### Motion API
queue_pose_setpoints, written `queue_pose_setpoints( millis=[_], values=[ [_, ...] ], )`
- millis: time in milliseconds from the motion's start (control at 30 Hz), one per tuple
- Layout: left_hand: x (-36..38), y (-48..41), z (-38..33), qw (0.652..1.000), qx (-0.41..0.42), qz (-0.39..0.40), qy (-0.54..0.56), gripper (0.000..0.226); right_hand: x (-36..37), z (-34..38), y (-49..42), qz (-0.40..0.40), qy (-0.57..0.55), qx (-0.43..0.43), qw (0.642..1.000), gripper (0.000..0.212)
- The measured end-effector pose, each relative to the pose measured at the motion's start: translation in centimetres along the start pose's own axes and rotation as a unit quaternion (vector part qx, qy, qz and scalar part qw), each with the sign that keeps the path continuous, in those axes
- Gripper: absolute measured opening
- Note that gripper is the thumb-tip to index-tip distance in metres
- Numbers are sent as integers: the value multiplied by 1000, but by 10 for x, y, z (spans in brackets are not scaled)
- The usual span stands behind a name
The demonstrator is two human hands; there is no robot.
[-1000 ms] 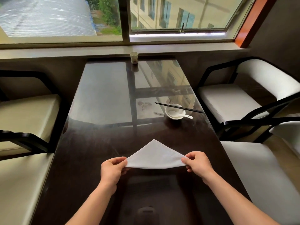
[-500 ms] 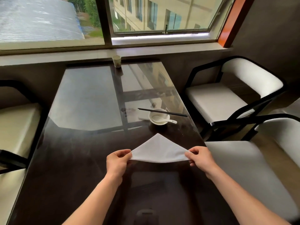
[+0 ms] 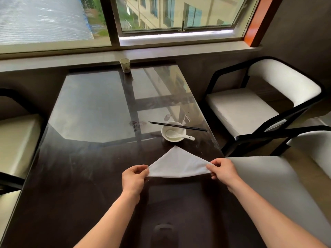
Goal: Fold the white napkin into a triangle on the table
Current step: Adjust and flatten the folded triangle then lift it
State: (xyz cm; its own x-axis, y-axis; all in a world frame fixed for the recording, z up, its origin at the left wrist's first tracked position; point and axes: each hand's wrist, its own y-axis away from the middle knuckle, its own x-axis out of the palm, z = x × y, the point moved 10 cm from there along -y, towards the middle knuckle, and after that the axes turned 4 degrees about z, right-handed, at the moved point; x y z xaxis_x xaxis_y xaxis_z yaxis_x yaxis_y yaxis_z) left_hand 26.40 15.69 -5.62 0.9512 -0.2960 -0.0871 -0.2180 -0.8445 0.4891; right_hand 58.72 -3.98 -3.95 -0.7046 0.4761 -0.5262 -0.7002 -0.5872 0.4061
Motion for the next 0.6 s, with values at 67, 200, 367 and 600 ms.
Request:
queue_pose_setpoints(
  millis=[67, 200, 367, 600],
  values=[
    [-1, -2, 4, 1000, -5, -3, 1, 12, 2, -2, -2, 1, -3, -1, 1000, 14],
    [-2, -5, 11, 1000, -16, -6, 4, 12, 3, -4, -5, 5, -4, 1, 1000, 13],
    [1, -10, 14, 1000, -22, -3, 8, 12, 1, -1, -8, 3, -1, 1, 1000, 13],
    [5, -13, 17, 999, -31, -3, 14, 12, 0, 3, -15, 6, 8, 5, 1000, 10]
  ],
)
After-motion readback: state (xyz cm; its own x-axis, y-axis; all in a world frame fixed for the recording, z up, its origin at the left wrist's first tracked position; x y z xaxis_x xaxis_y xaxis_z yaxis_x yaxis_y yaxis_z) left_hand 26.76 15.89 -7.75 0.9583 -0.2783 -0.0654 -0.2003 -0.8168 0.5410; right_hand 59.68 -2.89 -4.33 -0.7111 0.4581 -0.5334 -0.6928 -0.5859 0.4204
